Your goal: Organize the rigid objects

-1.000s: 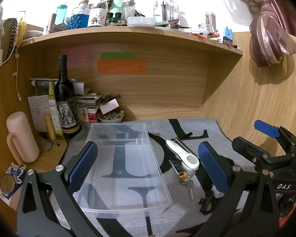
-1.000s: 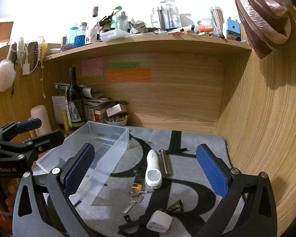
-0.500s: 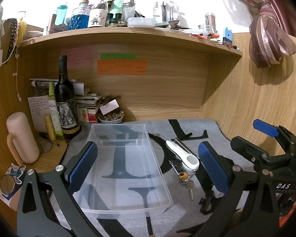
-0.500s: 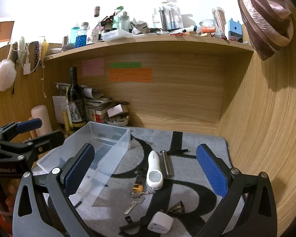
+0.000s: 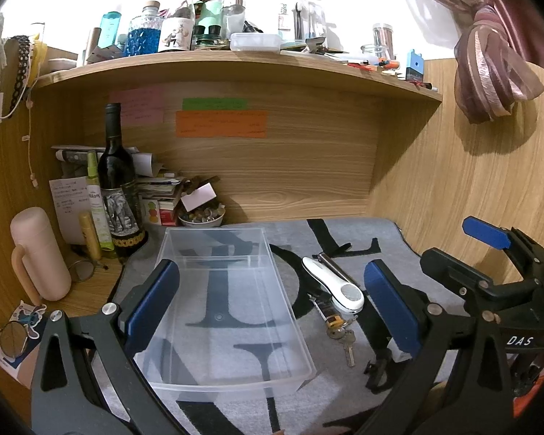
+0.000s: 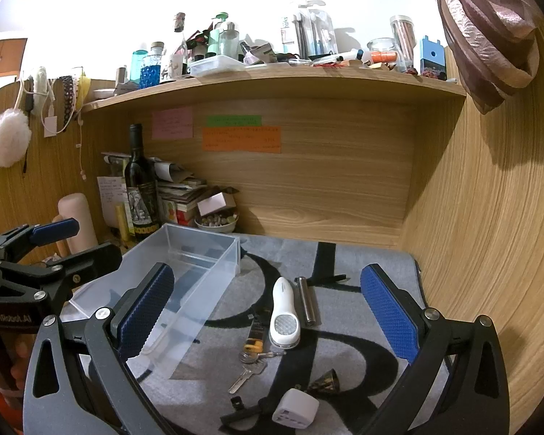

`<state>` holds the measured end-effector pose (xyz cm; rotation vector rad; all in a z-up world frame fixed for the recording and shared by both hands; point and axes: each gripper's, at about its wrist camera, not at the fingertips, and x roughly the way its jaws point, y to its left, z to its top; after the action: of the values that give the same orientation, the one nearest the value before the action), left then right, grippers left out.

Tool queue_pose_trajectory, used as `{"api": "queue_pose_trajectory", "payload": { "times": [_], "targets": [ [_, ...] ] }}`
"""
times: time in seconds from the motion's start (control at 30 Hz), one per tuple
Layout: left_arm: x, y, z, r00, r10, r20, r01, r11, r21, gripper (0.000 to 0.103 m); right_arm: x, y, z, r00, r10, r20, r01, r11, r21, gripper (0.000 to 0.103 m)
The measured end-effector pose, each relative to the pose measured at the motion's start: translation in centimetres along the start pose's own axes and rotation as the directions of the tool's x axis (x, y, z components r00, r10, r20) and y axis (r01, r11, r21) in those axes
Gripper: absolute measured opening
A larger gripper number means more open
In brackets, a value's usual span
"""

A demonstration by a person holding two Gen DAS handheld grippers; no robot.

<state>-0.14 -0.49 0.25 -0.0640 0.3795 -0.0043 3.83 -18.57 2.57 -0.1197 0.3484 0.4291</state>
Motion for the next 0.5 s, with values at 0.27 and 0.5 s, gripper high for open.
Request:
{"api": "queue_pose_trajectory", "payload": {
  "times": [0.27, 0.5],
  "targets": [
    [0.00, 0.02, -0.03, 1.000, -0.001, 0.001, 0.001, 1.000, -0.001, 0.103, 0.01, 0.00, 0.07, 1.000, -0.001, 0.001, 0.001, 1.000, -0.001, 0.103],
    [0.03, -0.11, 0.00, 1.000, -0.003, 0.001, 0.003, 1.000, -0.001, 0.103, 0.02, -0.07, 0.11, 1.000, -0.001, 0.002, 0.001, 1.000, 0.001, 0.103]
  ]
}}
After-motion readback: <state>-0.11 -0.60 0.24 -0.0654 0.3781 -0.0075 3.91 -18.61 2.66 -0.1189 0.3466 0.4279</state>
